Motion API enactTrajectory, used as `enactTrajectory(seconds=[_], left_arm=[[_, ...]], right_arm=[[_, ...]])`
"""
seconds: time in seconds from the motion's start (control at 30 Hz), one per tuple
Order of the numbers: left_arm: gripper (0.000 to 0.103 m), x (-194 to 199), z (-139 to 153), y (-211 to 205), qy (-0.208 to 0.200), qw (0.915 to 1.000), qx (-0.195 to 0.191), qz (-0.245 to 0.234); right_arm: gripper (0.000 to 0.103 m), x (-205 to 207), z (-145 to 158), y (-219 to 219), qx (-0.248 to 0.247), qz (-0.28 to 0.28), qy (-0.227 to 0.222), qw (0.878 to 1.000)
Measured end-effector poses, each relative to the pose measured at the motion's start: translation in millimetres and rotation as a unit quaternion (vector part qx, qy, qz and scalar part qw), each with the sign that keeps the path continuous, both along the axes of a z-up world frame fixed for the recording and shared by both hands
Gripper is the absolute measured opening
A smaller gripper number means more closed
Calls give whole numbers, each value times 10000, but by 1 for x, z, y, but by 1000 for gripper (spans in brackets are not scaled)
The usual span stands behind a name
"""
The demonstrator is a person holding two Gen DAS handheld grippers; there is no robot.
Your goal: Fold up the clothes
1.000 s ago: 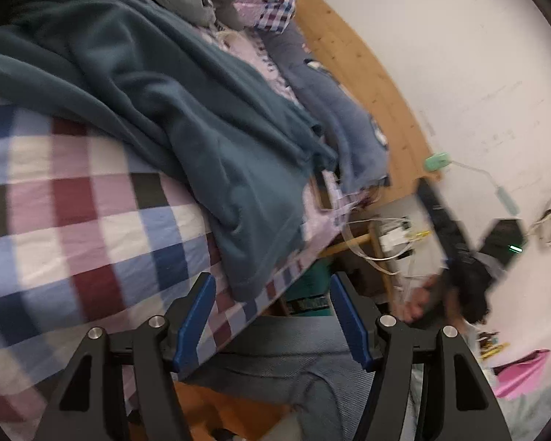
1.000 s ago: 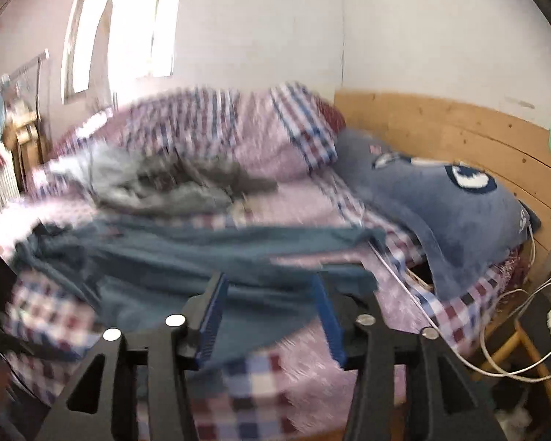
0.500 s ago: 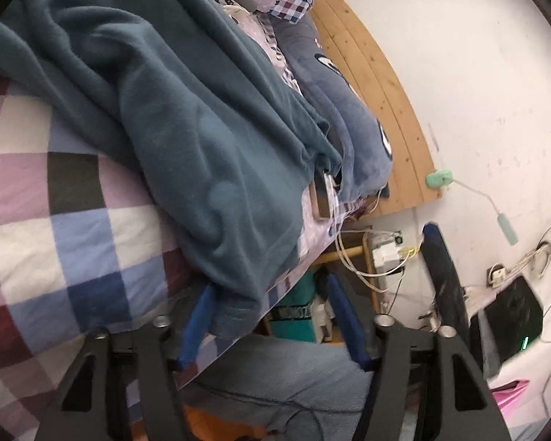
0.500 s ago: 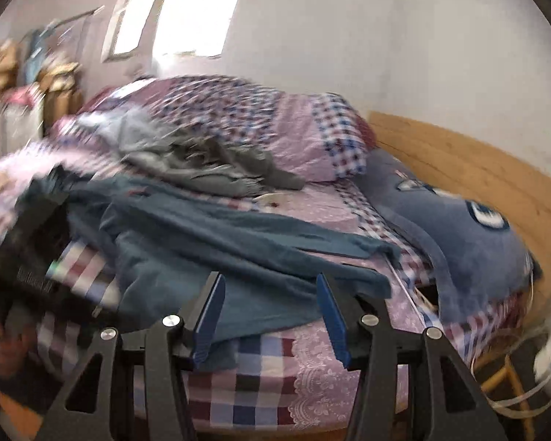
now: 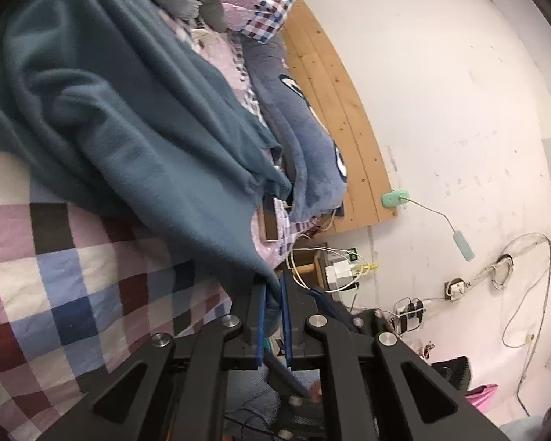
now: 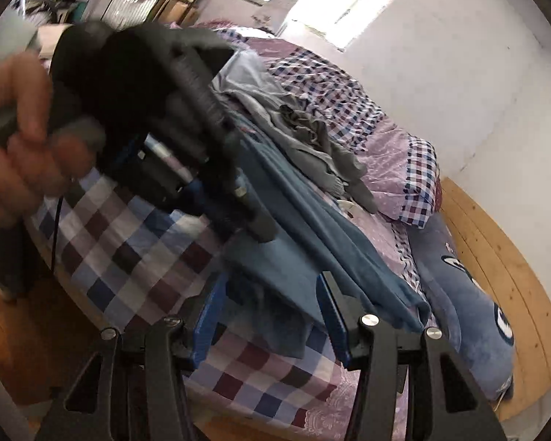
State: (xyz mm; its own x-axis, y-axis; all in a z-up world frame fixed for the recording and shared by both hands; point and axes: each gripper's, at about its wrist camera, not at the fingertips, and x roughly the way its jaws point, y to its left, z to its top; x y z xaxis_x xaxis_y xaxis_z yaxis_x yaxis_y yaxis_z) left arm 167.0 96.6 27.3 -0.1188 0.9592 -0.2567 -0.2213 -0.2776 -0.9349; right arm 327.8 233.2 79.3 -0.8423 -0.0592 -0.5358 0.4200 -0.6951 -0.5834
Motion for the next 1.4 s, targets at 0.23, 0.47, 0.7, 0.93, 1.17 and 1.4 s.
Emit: enactTrajectory(seconds=[0.23,0.47,0.7,0.93,1.17,1.4], left_arm=[[6,2,11,-4,182,9998,-10,30],[7,0,17,-13,291,9994,-53,155],[56,-2,-2,-38,-133,9972,-64,731],[62,-6,-24,-69,-644,9861,181,1524],[62,-5,-20,-45,-417,9928,-186,1104],[62,-4,-27,-7,-445,9972,-410,447]], right_arm=[[55,-25,-17,-6,489,-275,124,9984],[2,-38,-14,-4,149,-189,37,9997],[3,-56,16,22,-1370,-356,-507,9886],[3,-55,54,60,-3985,162,-1239,9086],[4,-97,35,150,-5267,-1403,-1308,8281],[7,-136,-19,187,-4489,-3080,-2075,8128]])
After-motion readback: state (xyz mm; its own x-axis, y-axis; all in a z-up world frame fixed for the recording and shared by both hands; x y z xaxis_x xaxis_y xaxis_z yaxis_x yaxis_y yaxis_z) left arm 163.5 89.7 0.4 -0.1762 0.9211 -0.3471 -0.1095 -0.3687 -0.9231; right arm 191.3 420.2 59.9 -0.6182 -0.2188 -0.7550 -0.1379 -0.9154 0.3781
